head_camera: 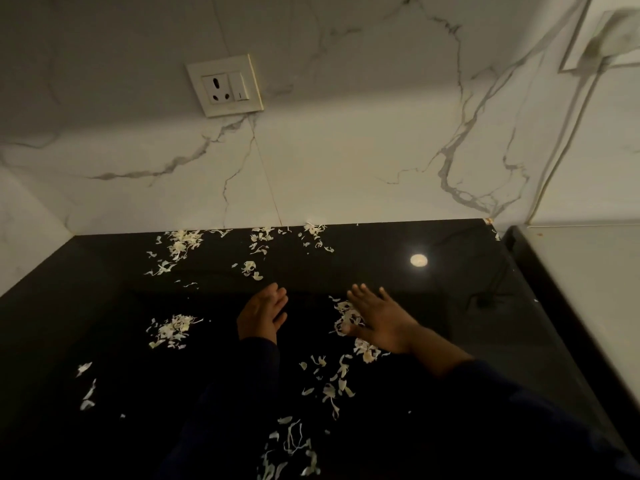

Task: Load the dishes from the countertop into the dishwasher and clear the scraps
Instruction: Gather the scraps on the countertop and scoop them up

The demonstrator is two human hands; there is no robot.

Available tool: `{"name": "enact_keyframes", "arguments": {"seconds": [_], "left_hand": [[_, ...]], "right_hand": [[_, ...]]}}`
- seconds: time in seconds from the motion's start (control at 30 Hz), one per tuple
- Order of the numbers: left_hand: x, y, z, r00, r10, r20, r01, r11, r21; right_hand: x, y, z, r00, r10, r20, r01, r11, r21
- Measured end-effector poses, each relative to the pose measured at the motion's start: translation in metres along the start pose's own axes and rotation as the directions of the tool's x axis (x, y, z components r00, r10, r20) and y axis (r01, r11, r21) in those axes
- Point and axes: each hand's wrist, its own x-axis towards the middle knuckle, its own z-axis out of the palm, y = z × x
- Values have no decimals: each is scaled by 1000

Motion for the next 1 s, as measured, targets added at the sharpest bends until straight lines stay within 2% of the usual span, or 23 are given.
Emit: {"name": "enact_keyframes", "arguments": {"seconds": [0.2, 0.3, 0.33, 0.37, 0.43, 0.53, 0.73, 0.8, 0.87, 0.93, 1.0], "left_hand": [[-21, 9, -34, 999, 43, 23, -43, 999, -11], [-31, 14, -53, 997, 59, 47, -58, 998, -20], [-32, 15, -55, 997, 62, 54, -61, 998, -26], [-35, 16, -62, 996, 65, 61, -63, 998, -31], [-38, 18, -68, 995, 74, 65, -71, 997, -44], [-44, 17, -82, 994, 78, 74, -74, 996, -46], [-49, 18, -101, 991, 82, 110, -80, 996, -28], [-50, 20, -106, 992, 85, 98, -83, 996, -23], [-49, 22, -112, 991, 90, 101, -88, 996, -16], [-46, 26, -117, 990, 96, 103, -96, 995, -2], [-43, 28, -121, 991, 90, 101, -91, 996, 5]], "right_hand": [[-33, -70, 30, 998, -52, 44, 51, 998, 42], [-55, -106, 37, 999, 4, -50, 14, 932, 362], [-61, -113, 37, 994, 10, -105, 34, 914, 404], [-69, -124, 40, 986, -5, -165, 63, 936, 346], [-80, -140, 45, 965, -118, -233, 145, 984, 105], [-87, -167, 67, 926, -341, -163, 315, 935, -164], [-71, -191, 89, 810, -583, -64, 532, 776, -339], [-65, -195, 85, 821, -570, -35, 525, 778, -344], [-60, -190, 76, 871, -492, 19, 465, 810, -356], [-58, -179, 65, 928, -372, 17, 349, 854, -386], [-59, -164, 57, 982, -190, -24, 166, 907, -387]]}}
